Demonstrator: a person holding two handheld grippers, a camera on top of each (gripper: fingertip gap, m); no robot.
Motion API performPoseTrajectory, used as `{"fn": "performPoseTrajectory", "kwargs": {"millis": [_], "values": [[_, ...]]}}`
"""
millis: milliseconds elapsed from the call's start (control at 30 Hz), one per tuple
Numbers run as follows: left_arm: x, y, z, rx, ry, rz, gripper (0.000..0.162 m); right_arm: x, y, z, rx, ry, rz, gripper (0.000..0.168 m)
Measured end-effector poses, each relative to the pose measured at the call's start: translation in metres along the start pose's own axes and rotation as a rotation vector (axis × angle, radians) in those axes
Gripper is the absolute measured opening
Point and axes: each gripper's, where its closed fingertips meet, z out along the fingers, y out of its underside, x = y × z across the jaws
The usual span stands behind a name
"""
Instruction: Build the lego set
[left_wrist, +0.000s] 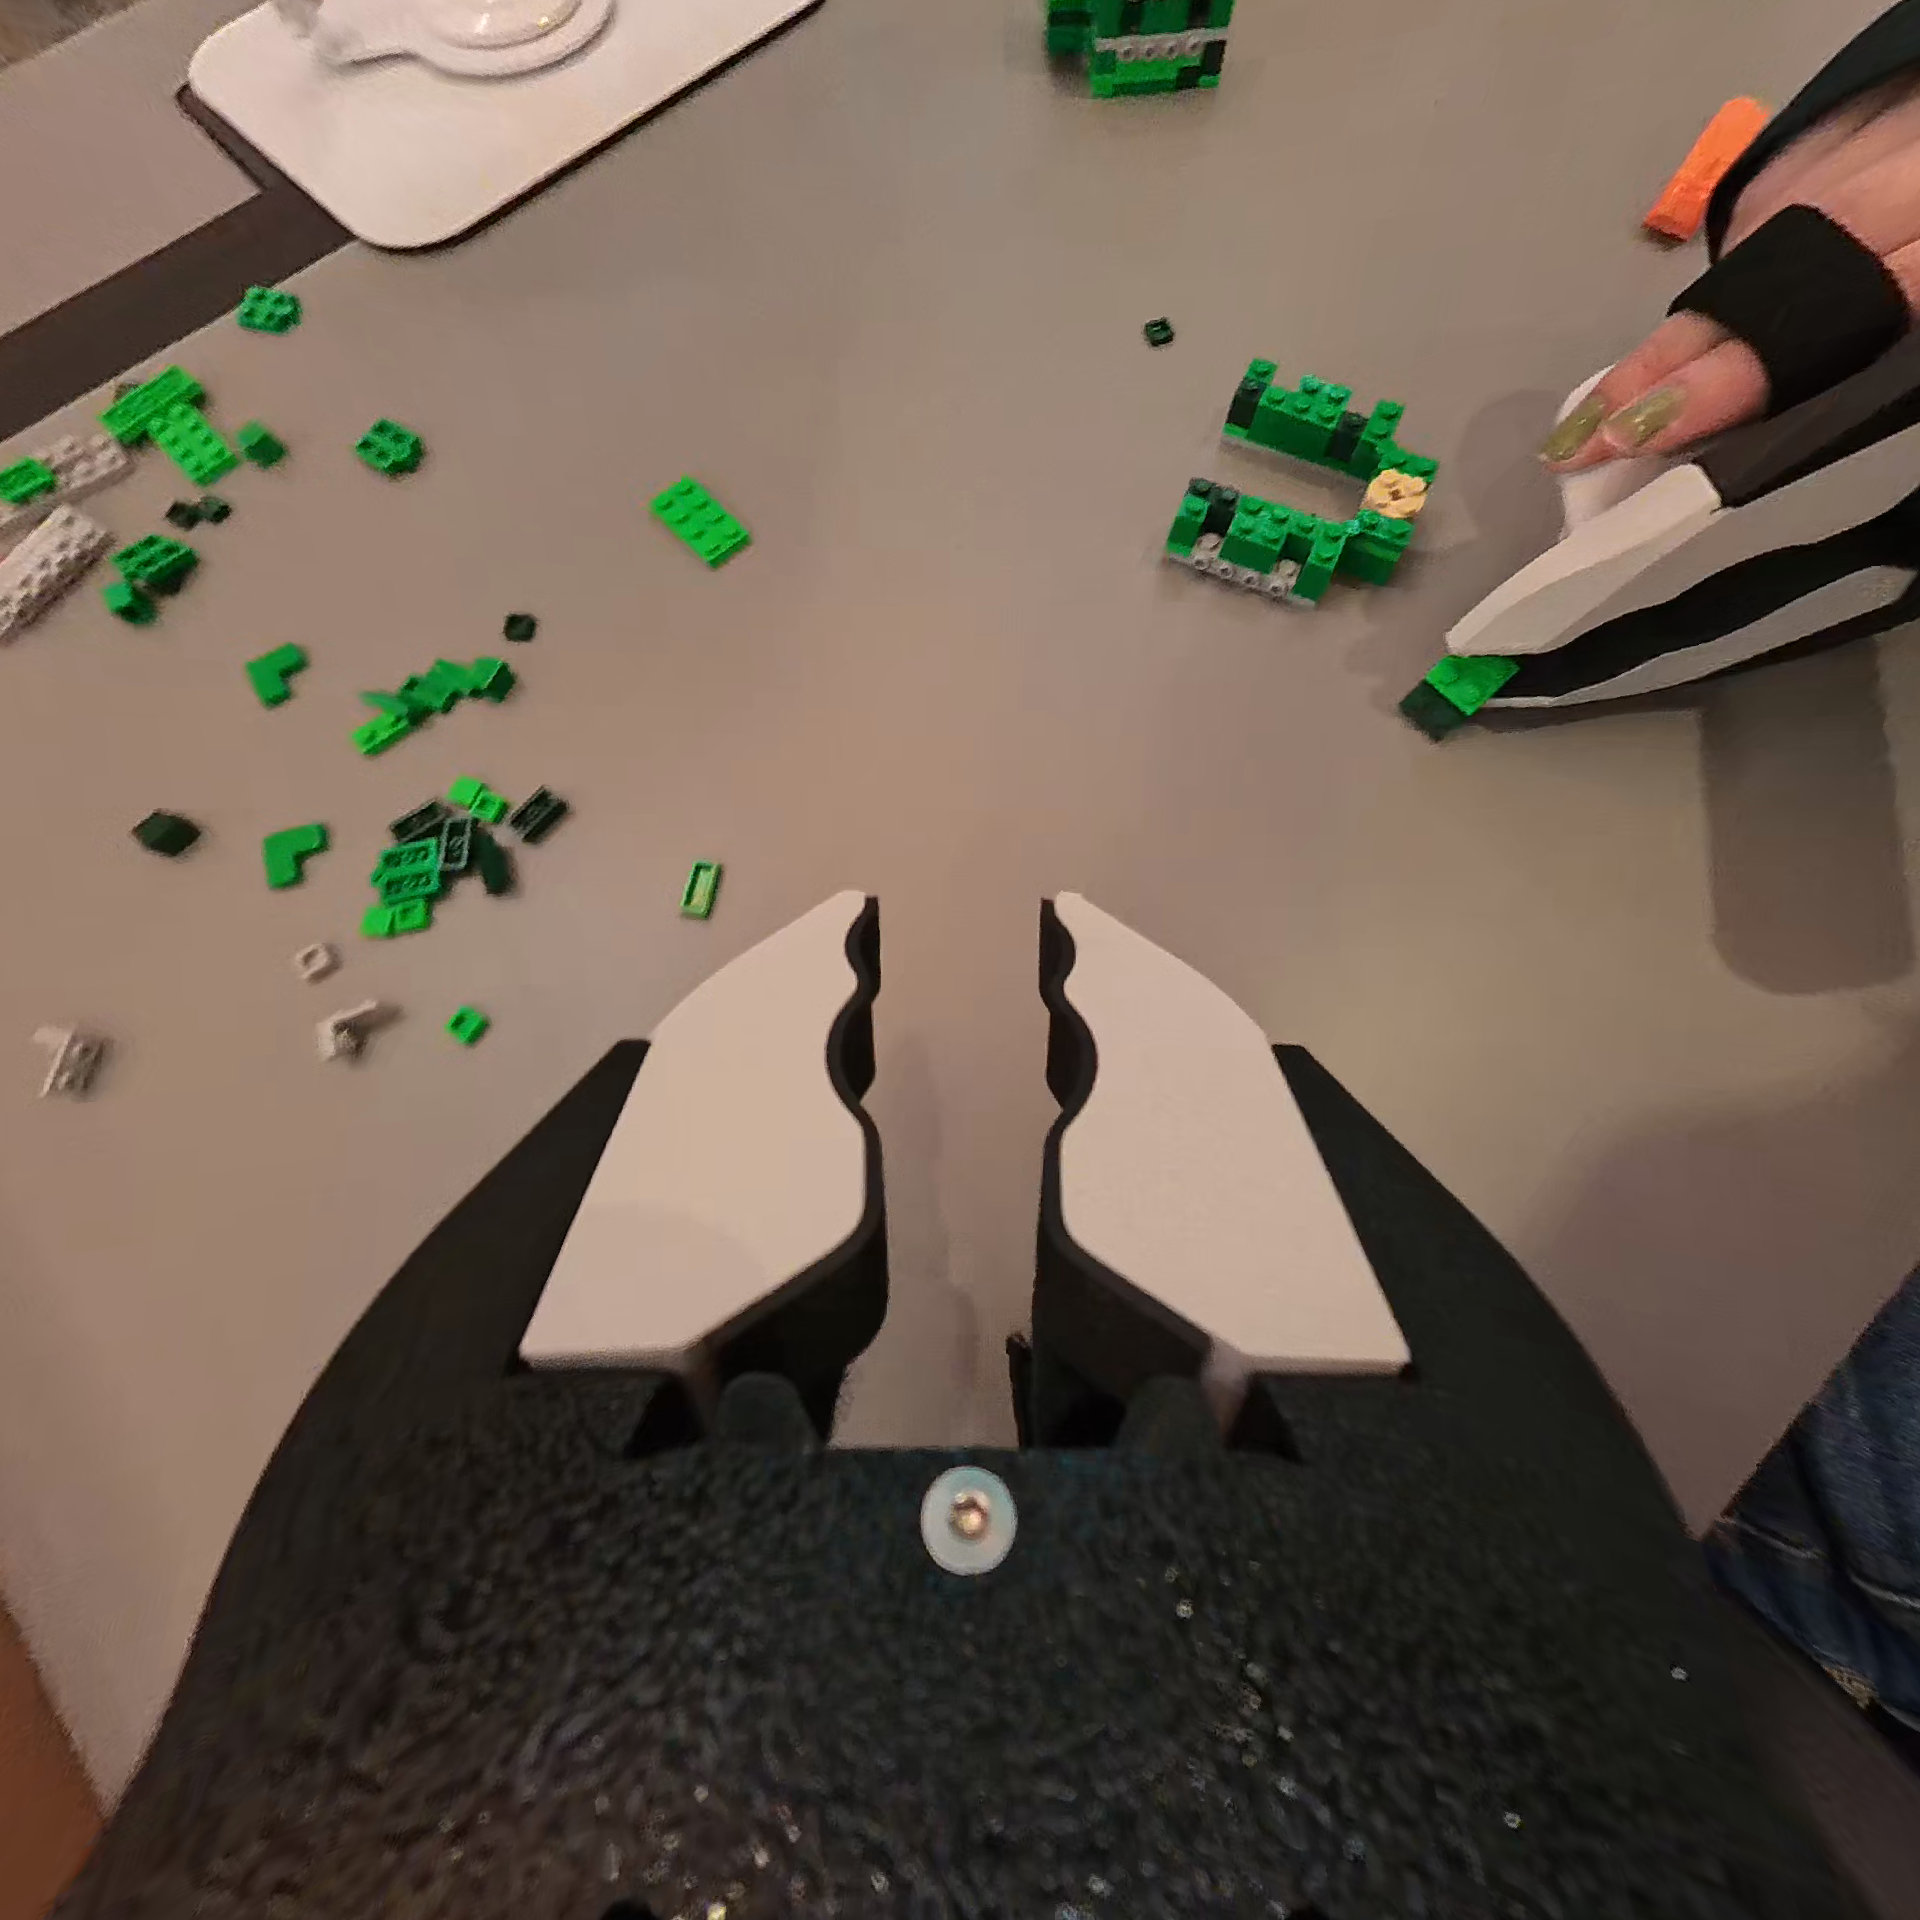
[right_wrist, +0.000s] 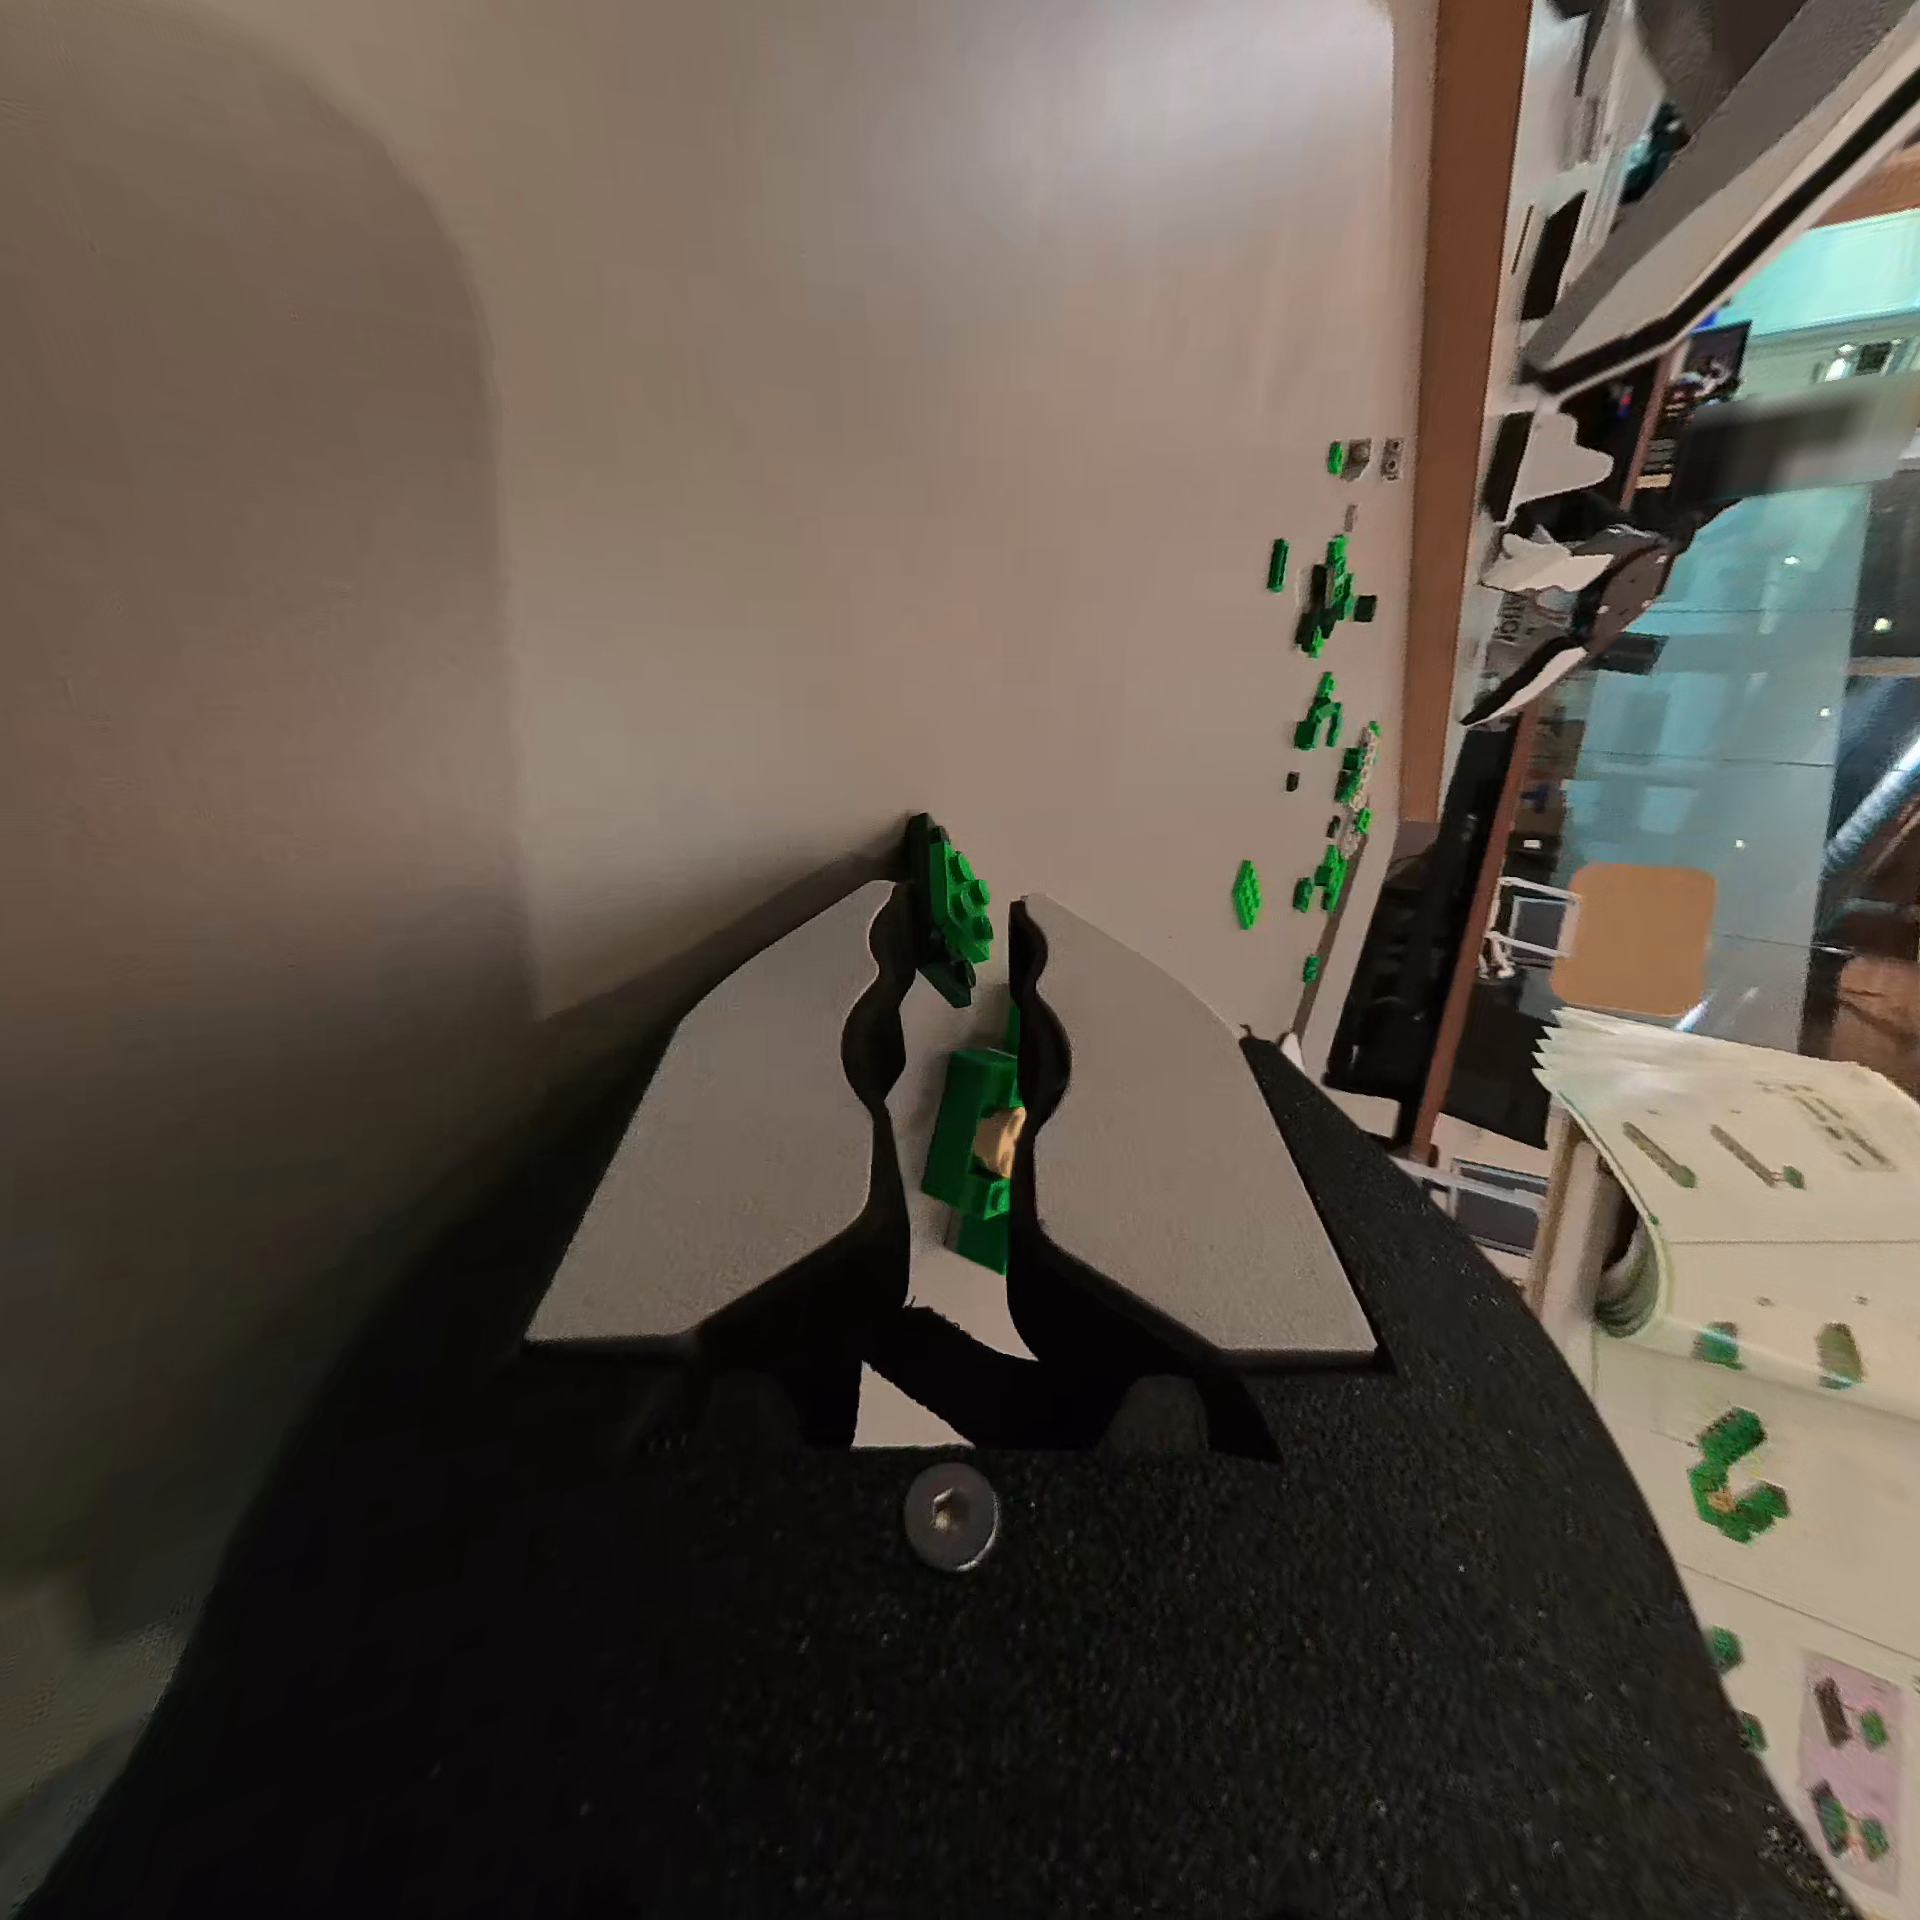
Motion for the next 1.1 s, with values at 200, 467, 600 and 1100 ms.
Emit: {"fn": "performPoseTrajectory", "kwargs": {"millis": [200, 467, 600, 1100], "values": [[-0.016, 0.013, -0.021, 0.003, -0.057, -0.075, 0.029, -0.003, 0.003, -0.01, -0.008, -0.042, 0.068, 0.027], [-0.022, 0.02, -0.021, -0.033, -0.08, -0.115, 0.025, 0.0, 0.011, -0.021, 0.007, -0.03, 0.166, 0.045], [-0.018, 0.017, -0.012, -0.039, -0.063, -0.111, 0.024, 0.001, 0.011, -0.023, 0.03, -0.042, 0.221, 0.05], [-0.073, 0.016, 0.004, -0.074, -0.289, -0.105, 0.036, 0.042, 0.013, -0.044, 0.361, 0.111, 0.724, 0.044]]}}
